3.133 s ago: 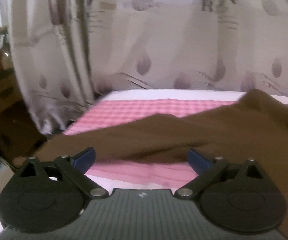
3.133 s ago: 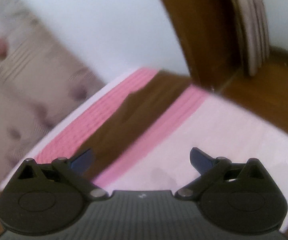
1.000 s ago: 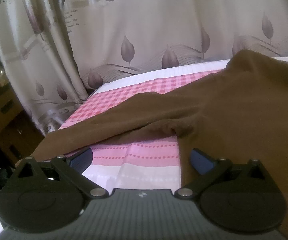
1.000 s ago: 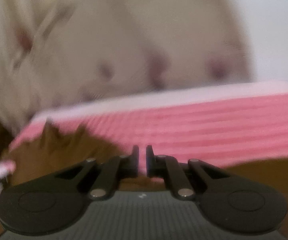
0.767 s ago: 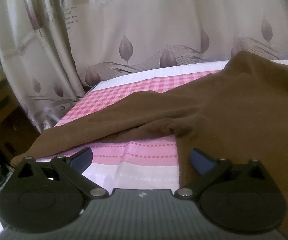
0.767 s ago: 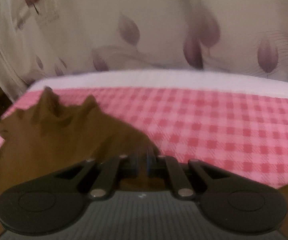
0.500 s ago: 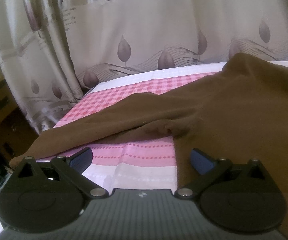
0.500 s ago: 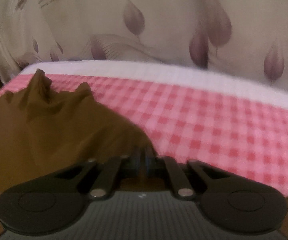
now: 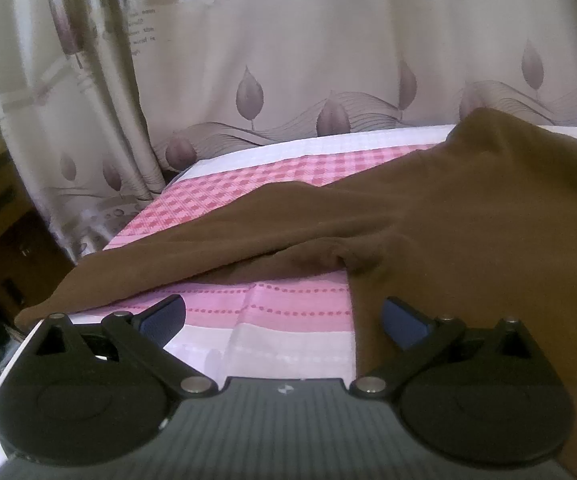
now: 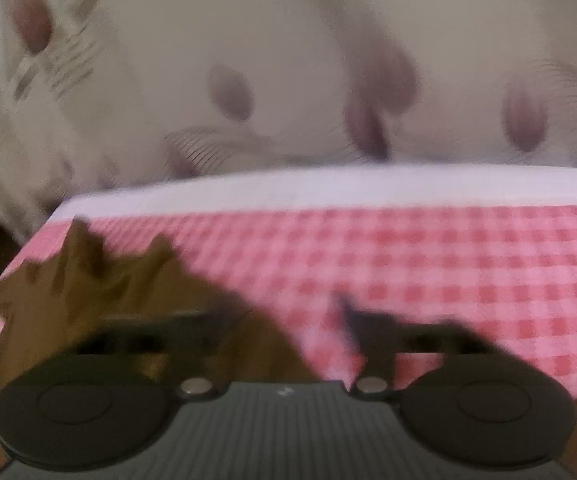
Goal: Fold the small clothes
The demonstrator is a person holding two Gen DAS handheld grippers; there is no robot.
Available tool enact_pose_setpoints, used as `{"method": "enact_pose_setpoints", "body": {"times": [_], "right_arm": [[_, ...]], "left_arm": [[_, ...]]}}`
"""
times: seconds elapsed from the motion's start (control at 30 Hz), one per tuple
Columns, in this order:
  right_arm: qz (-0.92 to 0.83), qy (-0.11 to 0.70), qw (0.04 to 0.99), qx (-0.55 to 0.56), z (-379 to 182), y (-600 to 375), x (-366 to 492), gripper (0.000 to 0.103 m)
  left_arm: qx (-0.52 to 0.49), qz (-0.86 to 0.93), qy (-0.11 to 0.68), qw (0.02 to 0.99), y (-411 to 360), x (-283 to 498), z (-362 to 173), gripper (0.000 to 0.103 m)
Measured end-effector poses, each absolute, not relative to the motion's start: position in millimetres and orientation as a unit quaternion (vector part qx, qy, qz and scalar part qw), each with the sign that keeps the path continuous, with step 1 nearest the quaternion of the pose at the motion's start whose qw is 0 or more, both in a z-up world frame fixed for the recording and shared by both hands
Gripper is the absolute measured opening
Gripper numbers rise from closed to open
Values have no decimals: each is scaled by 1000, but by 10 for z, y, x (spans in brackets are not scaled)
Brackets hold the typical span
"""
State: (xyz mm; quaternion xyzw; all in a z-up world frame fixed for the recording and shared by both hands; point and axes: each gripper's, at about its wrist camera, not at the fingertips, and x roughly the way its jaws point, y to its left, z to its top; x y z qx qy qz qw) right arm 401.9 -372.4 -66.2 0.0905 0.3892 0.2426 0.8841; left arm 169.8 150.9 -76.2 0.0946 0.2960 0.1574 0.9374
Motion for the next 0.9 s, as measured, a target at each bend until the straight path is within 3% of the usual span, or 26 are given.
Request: {"method": "enact_pose_setpoints", "body": {"times": [0.1, 0.13, 0.17, 0.2, 0.23, 0.27, 0.3, 0.5, 0.67, 0.73, 0.9], "right_arm": [[273, 396, 875, 60, -723, -3557, 3971, 93], [278, 395, 875, 37, -748, -3468, 3944, 87], [285, 398, 872, 12, -763, -3365, 3897, 72], [290, 406, 866, -18, -814, -3266, 3861, 47], [278, 385, 878, -57, -831, -3182, 3780, 29], [280, 381, 879, -66, -826, -3150, 3759, 22], [273, 377, 883, -62, -801, -3149, 3749, 9], [203, 320, 918, -113, -726, -3116, 3802, 8], [204, 333, 918, -66, -890, -3221, 3845, 12], [209, 342, 916, -17, -802, -3343, 3902, 18], [251, 305, 918, 23, -342, -3195, 4034, 18]], "left_arm": [[92, 157, 300, 937, 1528, 1709, -763, 103], [91, 156, 301, 936, 1526, 1712, -760, 103], [90, 156, 303, 936, 1531, 1714, -760, 103], [90, 156, 303, 936, 1533, 1715, -761, 103], [89, 155, 304, 936, 1527, 1715, -765, 103], [88, 155, 304, 936, 1527, 1716, -766, 103], [88, 155, 304, 936, 1527, 1716, -767, 103], [85, 159, 302, 936, 1528, 1724, -768, 103], [85, 161, 302, 936, 1531, 1720, -772, 103], [89, 162, 301, 936, 1521, 1717, -771, 103], [97, 160, 296, 937, 1501, 1691, -768, 103]]}}
